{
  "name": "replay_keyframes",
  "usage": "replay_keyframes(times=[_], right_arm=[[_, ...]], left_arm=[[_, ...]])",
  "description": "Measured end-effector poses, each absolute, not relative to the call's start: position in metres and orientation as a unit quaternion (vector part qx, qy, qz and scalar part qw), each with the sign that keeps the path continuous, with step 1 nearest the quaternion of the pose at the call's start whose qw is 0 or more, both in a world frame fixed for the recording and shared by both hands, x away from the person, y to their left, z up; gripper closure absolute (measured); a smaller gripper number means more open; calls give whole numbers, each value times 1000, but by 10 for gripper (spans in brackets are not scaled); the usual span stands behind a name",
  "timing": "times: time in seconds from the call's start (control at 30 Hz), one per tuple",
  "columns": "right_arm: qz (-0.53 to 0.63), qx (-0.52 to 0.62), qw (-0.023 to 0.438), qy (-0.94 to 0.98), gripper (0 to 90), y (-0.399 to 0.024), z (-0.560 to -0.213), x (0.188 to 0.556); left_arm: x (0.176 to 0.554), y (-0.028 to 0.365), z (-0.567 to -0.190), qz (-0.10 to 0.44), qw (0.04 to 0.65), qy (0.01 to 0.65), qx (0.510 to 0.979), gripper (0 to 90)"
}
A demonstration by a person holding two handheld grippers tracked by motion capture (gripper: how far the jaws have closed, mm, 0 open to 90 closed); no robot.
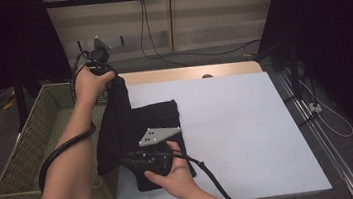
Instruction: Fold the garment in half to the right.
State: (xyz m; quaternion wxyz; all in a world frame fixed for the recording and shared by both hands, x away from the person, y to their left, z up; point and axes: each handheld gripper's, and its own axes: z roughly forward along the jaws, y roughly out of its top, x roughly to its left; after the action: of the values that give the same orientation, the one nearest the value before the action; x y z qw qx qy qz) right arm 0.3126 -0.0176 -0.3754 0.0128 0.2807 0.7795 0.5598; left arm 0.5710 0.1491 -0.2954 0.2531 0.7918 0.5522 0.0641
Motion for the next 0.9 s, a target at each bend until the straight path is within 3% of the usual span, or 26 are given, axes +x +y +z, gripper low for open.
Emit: replay_keyframes(times=[0.9], right_arm=[[562, 288, 20, 775, 814, -36, -374, 310]], left_arm=[[576, 115, -312, 44, 254, 540, 801, 821]])
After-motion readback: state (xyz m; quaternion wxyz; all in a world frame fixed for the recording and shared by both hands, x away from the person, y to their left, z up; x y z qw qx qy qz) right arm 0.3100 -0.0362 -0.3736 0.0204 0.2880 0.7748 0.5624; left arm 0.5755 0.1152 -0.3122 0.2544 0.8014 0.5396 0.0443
